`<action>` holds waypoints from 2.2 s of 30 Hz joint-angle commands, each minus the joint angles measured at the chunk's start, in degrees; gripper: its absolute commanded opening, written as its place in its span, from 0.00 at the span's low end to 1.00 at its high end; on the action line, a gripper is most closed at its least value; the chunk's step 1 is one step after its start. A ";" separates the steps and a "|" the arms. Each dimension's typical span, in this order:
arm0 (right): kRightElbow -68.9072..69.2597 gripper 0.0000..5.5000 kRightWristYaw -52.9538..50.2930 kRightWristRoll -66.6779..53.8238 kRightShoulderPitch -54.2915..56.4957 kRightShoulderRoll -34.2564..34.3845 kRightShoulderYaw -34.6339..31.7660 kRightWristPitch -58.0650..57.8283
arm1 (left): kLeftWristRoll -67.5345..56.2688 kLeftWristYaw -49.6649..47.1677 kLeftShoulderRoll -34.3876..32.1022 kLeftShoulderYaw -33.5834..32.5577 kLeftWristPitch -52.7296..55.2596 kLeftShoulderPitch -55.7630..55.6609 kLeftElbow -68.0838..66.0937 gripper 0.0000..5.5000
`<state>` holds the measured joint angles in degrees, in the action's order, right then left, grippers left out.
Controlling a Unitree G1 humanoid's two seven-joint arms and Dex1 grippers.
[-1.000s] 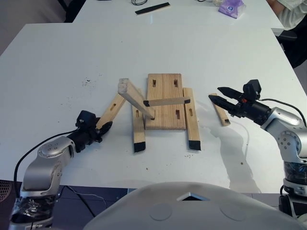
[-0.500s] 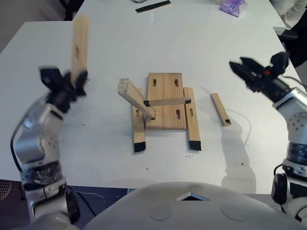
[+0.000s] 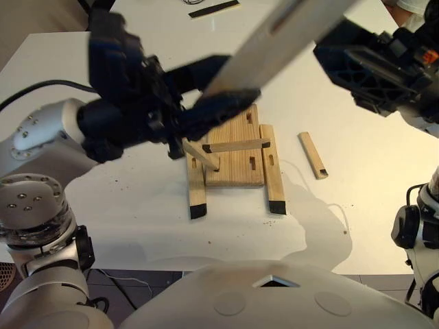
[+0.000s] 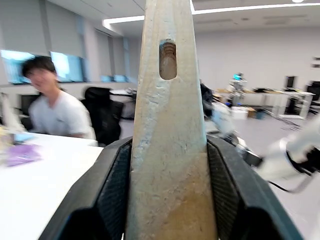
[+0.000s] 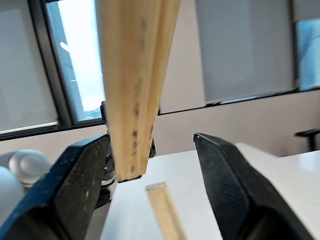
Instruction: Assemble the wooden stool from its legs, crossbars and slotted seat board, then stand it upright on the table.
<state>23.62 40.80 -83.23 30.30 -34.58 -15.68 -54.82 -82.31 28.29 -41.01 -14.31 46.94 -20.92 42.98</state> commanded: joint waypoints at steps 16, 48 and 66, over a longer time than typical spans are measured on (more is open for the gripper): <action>1.51 0.56 5.68 0.74 2.58 -4.42 4.37 0.43 | 5.06 10.72 -6.84 2.64 -0.28 7.78 0.24 0.36; -3.07 0.36 9.07 6.17 3.19 -2.80 4.30 3.79 | -21.10 -0.36 -7.83 -1.04 -4.34 0.88 -7.70 0.69; -15.34 0.36 20.70 44.64 -9.57 -9.91 16.09 24.52 | 35.57 22.55 -13.23 3.14 -22.25 27.35 -20.05 0.69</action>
<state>7.58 58.53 -40.43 24.16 -44.62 -1.94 -31.75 -52.53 46.86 -53.52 -13.54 27.56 4.06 23.03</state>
